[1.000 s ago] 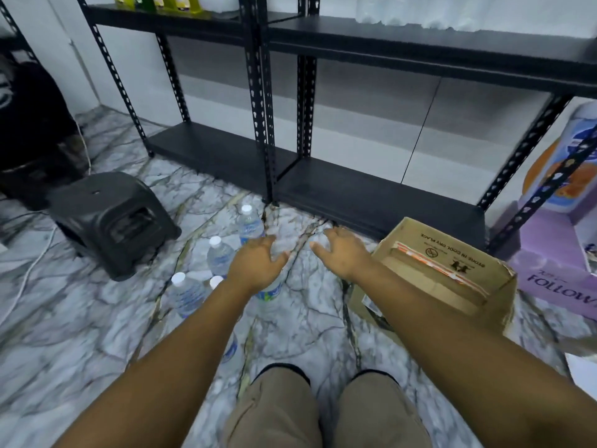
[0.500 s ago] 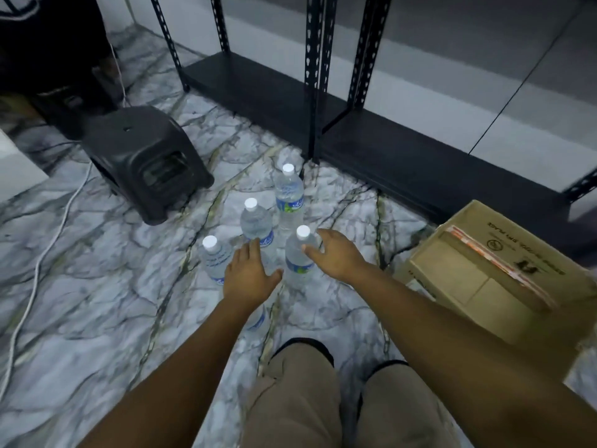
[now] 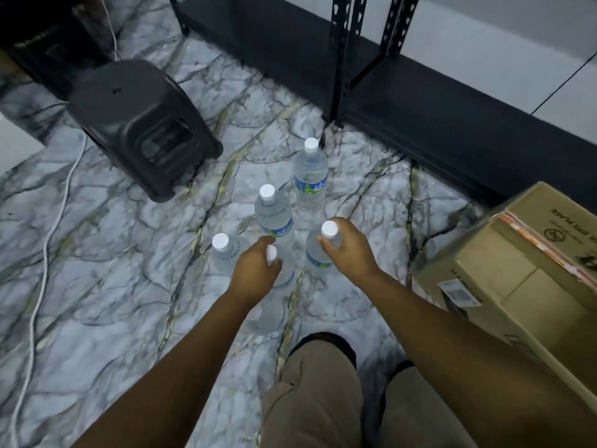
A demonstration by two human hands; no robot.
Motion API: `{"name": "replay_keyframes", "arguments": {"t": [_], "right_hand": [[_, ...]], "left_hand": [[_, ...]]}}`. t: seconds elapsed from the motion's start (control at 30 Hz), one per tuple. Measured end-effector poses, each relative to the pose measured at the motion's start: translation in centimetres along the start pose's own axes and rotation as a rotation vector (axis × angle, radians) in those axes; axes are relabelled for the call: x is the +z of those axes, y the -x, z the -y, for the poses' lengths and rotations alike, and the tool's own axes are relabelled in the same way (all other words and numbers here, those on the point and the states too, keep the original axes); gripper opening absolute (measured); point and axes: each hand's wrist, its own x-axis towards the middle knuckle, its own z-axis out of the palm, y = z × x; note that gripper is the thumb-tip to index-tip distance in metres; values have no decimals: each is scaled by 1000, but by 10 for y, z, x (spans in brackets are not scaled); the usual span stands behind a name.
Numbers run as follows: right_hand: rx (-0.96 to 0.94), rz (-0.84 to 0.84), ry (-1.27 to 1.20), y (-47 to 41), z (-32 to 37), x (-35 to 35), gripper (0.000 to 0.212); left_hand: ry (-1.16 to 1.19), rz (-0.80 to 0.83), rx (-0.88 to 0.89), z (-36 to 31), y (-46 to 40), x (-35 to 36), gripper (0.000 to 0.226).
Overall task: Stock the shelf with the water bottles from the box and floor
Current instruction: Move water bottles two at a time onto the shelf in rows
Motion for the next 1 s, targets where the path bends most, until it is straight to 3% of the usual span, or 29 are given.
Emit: {"name": "replay_keyframes", "arguments": {"t": [0.17, 0.73, 0.87, 1.0], "right_hand": [[14, -34, -76, -1, -2, -1, 35], [16, -173, 46, 10, -60, -72, 36], [71, -243, -68, 18, -89, -81, 43], [37, -234, -163, 23, -101, -66, 55]], "left_hand": [[46, -36, 70, 1, 2, -1, 23], [92, 64, 221, -78, -27, 60, 27], [153, 5, 234, -96, -21, 86, 29], [381, -128, 143, -93, -8, 114, 28]]}}
